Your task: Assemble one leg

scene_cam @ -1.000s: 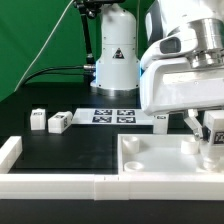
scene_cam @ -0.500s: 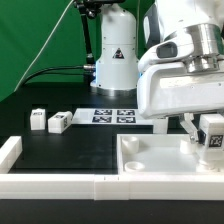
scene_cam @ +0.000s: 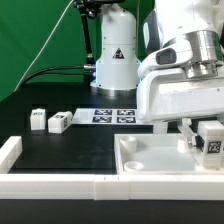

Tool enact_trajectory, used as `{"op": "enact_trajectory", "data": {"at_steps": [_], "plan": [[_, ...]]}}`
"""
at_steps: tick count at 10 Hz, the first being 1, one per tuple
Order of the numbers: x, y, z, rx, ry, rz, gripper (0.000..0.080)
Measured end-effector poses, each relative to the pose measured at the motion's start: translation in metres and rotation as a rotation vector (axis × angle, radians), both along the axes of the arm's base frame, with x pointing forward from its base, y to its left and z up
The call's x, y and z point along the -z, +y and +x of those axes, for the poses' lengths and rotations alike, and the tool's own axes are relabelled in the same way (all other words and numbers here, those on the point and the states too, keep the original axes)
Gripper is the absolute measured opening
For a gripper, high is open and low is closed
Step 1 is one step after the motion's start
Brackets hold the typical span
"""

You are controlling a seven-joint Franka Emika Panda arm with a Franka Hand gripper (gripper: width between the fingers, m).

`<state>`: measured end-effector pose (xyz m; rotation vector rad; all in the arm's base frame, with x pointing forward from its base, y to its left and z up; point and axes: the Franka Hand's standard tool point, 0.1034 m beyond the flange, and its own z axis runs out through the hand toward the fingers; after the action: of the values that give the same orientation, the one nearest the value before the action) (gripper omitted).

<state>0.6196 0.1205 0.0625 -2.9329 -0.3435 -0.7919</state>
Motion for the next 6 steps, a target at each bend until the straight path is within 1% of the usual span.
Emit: {"op": "enact_trajectory", "data": {"at_steps": [1,2,3,4,6], "plan": [[0.0000,0.0000,0.0000,0.000,0.000,0.000,0.0493],[0.0000,0.0000,0.0000,0.000,0.000,0.000,0.0493],[0.0000,0.0000,0.0000,0.000,0.000,0.000,0.0614],[0.0000,0.0000,0.0000,0.000,0.000,0.000,0.0642],[0.0000,0.0000,0.0000,0.000,0.000,0.000,0.0648]]}}
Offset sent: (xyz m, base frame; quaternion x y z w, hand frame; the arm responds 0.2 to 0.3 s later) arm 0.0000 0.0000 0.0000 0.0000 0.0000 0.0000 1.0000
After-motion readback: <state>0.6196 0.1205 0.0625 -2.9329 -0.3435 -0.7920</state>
